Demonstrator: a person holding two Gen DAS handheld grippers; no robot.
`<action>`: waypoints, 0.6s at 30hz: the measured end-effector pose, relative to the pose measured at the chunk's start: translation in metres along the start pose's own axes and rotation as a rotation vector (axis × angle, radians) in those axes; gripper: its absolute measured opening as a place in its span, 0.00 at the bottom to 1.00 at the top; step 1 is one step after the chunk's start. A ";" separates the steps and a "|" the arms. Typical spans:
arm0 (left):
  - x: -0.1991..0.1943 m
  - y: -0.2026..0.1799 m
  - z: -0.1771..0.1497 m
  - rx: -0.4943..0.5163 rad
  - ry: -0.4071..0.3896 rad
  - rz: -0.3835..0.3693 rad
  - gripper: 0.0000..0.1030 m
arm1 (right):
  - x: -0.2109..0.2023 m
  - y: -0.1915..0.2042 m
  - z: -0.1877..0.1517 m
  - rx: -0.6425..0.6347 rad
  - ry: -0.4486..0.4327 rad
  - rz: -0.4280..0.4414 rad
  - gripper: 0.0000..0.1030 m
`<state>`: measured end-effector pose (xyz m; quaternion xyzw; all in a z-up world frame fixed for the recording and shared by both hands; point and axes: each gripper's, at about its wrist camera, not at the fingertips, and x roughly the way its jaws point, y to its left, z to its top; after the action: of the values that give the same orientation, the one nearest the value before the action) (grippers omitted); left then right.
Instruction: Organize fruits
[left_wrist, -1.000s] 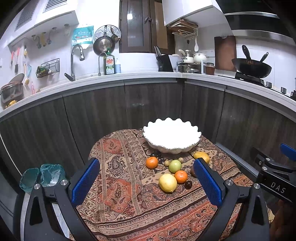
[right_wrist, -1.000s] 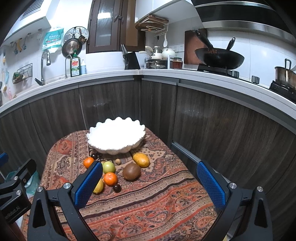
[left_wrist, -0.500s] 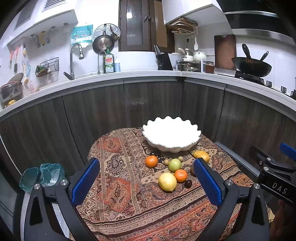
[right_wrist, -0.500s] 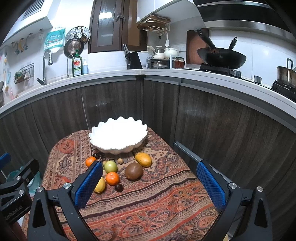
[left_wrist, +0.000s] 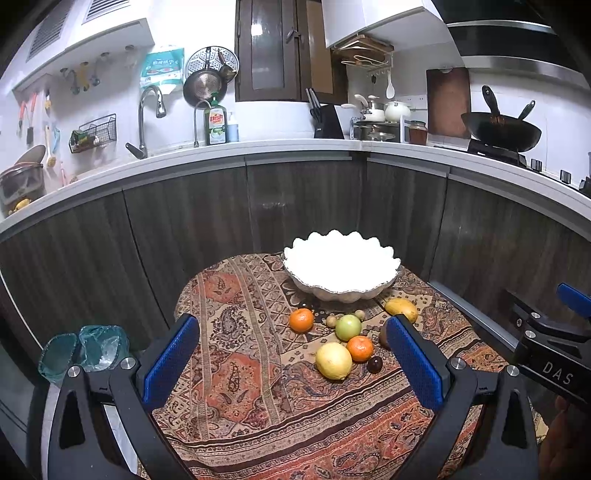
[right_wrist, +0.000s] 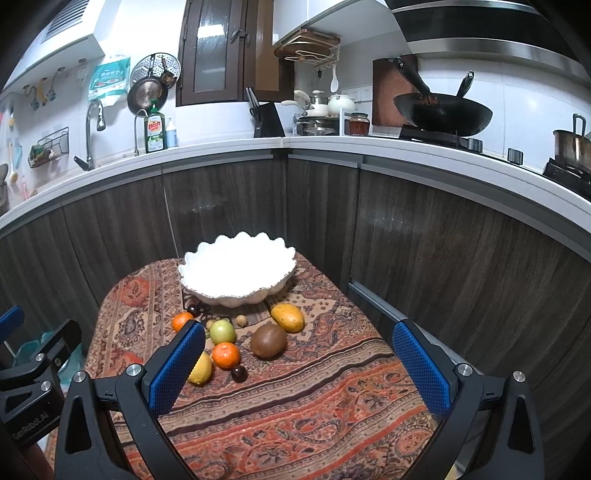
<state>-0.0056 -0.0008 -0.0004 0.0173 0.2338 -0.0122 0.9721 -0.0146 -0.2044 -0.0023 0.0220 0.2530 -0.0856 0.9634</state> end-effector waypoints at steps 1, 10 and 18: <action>0.000 0.000 0.000 0.000 -0.001 0.000 1.00 | 0.000 0.000 0.000 -0.001 -0.001 0.000 1.00; 0.000 0.000 0.000 0.000 0.000 -0.002 1.00 | 0.000 0.001 0.000 0.000 0.000 0.000 1.00; 0.002 -0.001 -0.001 0.000 0.007 0.000 1.00 | 0.002 0.001 0.000 -0.003 0.004 0.001 1.00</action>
<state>-0.0042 -0.0013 -0.0021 0.0173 0.2371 -0.0121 0.9713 -0.0134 -0.2039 -0.0035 0.0207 0.2550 -0.0848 0.9630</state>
